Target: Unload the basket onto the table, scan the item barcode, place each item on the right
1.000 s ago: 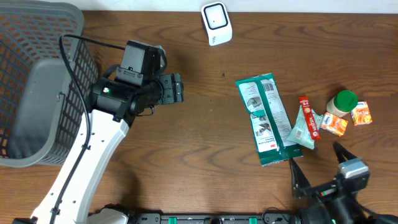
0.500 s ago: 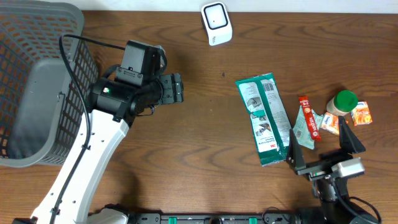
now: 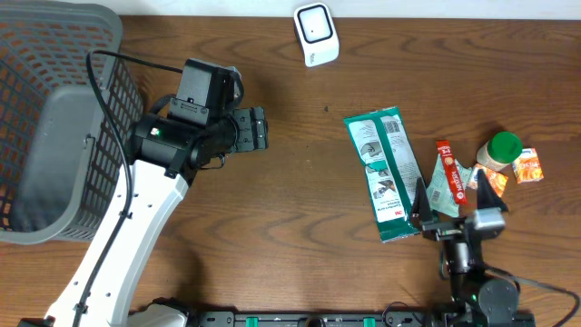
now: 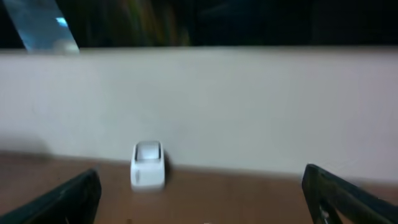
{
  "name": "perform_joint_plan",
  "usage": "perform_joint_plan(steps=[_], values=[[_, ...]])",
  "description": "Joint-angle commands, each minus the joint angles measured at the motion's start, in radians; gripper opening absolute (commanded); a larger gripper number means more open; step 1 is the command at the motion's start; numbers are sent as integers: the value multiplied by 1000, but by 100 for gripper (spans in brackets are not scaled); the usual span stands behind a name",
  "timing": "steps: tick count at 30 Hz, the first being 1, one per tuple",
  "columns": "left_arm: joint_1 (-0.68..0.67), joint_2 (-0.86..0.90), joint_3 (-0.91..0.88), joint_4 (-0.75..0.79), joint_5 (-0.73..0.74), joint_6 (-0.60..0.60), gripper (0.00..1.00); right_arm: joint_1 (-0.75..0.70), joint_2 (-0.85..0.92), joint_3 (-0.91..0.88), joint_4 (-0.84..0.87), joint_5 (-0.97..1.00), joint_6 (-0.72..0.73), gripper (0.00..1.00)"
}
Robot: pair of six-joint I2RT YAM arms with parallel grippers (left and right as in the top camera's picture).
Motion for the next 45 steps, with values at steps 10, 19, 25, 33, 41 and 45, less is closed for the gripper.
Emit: perform_joint_plan(steps=[10, 19, 25, 33, 41, 45], values=[[4, 4, -2, -1, -14, 16, 82, -1, -7, -3, -304, 66, 52, 99], [4, 4, -2, -1, -14, 16, 82, -1, -7, -3, -302, 68, 52, 99], [4, 4, -2, -1, -14, 16, 82, -1, -7, -3, -302, 68, 52, 99], [4, 4, -2, -1, -13, 16, 82, -1, -7, -3, -302, 68, 52, 99], [4, 4, -2, -2, -14, 16, 83, -1, -6, -3, -302, 68, 52, 99], [4, 4, -2, -2, -13, 16, 83, -1, -6, -3, -302, 68, 52, 99]])
